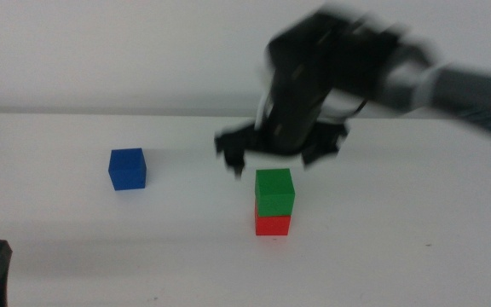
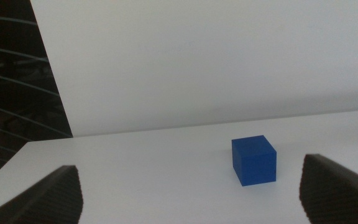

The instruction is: Stack red cubes first, then green, then blue cubes in a specific spot.

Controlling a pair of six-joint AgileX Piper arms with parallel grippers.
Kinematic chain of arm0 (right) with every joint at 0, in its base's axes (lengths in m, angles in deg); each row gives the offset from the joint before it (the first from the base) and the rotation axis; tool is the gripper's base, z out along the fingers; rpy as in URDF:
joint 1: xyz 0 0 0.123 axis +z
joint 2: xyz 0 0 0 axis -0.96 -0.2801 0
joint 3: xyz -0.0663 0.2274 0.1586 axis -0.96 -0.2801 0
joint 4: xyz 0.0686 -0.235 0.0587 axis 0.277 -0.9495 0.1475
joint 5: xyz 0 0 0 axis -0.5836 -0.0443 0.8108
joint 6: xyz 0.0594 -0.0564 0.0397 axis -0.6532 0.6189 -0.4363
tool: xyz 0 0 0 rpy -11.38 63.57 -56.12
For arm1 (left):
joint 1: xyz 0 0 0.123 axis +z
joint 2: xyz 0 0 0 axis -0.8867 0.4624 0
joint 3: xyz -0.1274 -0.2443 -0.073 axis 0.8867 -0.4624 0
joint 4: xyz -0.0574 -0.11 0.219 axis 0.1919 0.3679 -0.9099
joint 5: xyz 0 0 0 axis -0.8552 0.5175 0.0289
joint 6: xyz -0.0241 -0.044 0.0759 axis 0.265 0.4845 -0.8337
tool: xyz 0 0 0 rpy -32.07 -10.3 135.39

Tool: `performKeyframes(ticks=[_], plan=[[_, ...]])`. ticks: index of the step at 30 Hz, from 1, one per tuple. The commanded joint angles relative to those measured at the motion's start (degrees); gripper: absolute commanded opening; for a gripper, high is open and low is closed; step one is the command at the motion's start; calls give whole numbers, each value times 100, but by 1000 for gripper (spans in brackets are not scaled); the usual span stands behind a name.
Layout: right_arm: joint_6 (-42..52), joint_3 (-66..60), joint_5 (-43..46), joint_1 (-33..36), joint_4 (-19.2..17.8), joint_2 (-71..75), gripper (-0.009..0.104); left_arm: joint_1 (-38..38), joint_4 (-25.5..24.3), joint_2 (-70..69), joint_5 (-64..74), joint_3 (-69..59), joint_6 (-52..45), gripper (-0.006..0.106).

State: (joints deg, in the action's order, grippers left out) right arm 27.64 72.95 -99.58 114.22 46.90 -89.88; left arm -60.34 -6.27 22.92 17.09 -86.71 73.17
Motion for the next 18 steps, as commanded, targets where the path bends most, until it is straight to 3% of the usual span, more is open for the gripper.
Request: performKeyframes(ticks=[1, 3, 7, 11, 18], plan=[[776, -116, -2, -53, -57, 1030, 93, 12, 61, -239, -98, -231, 32, 94], [1599, -527, 97, -53, 65, 1816, 93, 12, 61, -239, -98, -231, 32, 94], [2960, -2290, 829, -53, 651, 3859, 93, 12, 61, -239, -98, -231, 32, 94], [3495, -4231, 1742, -53, 859, 5891, 93, 12, 61, -239, -98, -231, 32, 94], [3352, -5697, 2206, -53, 861, 7916, 93, 12, 61, -239, -98, -231, 32, 94]])
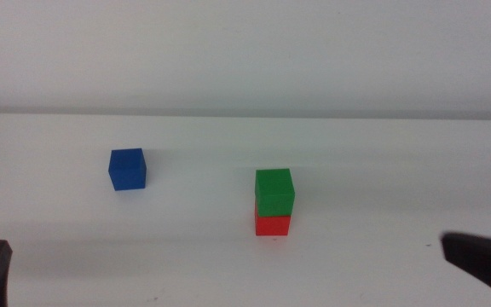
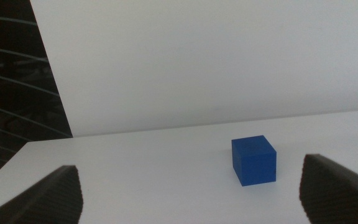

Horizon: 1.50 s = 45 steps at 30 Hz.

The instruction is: Stack red cubes first, then green, then blue cubes in a specific spot.

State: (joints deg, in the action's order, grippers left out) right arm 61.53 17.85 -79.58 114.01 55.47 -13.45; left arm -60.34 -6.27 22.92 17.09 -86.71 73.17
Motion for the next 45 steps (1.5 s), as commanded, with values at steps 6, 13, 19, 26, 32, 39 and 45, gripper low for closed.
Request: performKeyframes(ticks=[6, 13, 19, 26, 32, 39, 45], plan=[[-141, -418, 136, -32, -40, 706, 93, 12, 61, -239, -98, -231, 9, 94], [-151, -407, 195, -32, -40, 706, 93, 12, 61, -239, -98, -231, 9, 94], [-151, -407, 195, -32, -6, 706, 93, 12, -18, 513, 292, 408, -51, 94], [-151, -407, 195, -32, -6, 706, 93, 12, 167, 4149, 3666, 3745, -73, 94], [-151, -407, 195, -32, -6, 706, 93, 12, 293, 6689, 4505, 5465, -73, 94], [-151, -407, 195, -32, -6, 706, 93, -309, 308, 8962, 4641, 7274, -454, 94], [-151, -407, 195, -32, -6, 706, 93, -538, 529, 10548, 5419, 8921, -124, 94]])
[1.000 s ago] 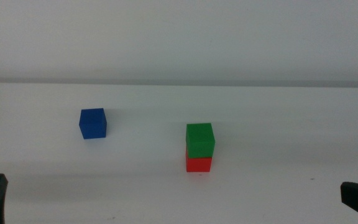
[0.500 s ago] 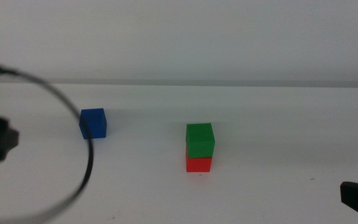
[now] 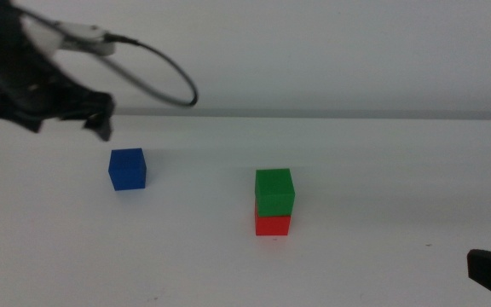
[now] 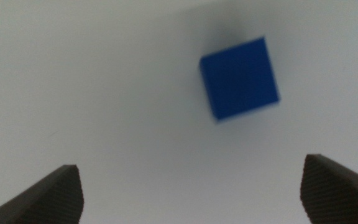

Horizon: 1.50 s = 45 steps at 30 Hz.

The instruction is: Stack red cubes first, then green, then blue cubes in a specific spot.

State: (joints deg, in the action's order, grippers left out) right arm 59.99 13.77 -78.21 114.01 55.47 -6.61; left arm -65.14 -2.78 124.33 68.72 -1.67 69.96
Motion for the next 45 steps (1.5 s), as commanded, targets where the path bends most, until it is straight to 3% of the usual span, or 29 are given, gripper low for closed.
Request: performKeyframes(ticks=[1, 10, 36, 40, 43, 45], plan=[[3, 1, 58, -32, -7, 23, 93, -87, 254, 599, 396, 616, 376, 94], [3, 1, 58, -32, -7, 23, 93, -454, 110, 1891, 877, 1740, 1022, 94], [3, 1, 58, -32, -7, 23, 93, -476, -65, 2682, 568, 1789, 1804, 93], [3, 1, 58, -32, -7, 23, 93, -476, -65, 2729, 754, 1789, 1804, 80], [3, 1, 58, -32, -7, 23, 93, -476, -65, 2741, 1008, 1789, 1815, 57], [3, 1, 58, -32, -7, 23, 93, -476, 73, 2698, 1122, 1789, 1815, 36]])
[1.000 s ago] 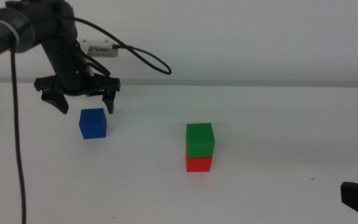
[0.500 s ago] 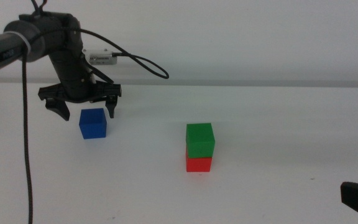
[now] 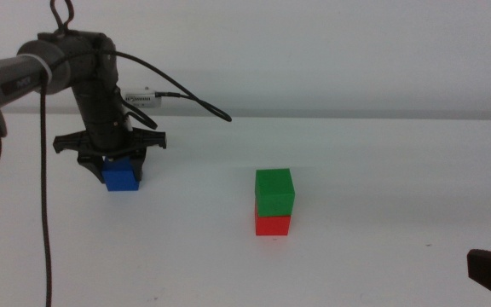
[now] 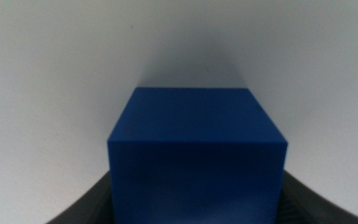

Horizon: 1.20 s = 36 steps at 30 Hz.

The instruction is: Stack red cubes first, then green, then blue cubes in a specific spot.

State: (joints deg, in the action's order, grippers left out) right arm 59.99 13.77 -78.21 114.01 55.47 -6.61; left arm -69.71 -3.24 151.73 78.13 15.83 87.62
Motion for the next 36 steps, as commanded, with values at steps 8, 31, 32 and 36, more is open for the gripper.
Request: performKeyframes(ticks=[8, 31, 32, 36], plan=[[3, 1, 58, -32, -7, 23, 93, -776, -722, -1750, 607, -655, 980, -2], [3, 1, 58, -32, -7, 23, 93, -3751, -474, -1647, 608, 166, 3799, -2], [3, 1, 58, -32, -7, 23, 93, -3751, -444, -1613, 608, 194, 3817, -2], [3, 1, 58, -32, -7, 23, 93, -3751, -434, -1435, 608, 356, 3928, -2]])
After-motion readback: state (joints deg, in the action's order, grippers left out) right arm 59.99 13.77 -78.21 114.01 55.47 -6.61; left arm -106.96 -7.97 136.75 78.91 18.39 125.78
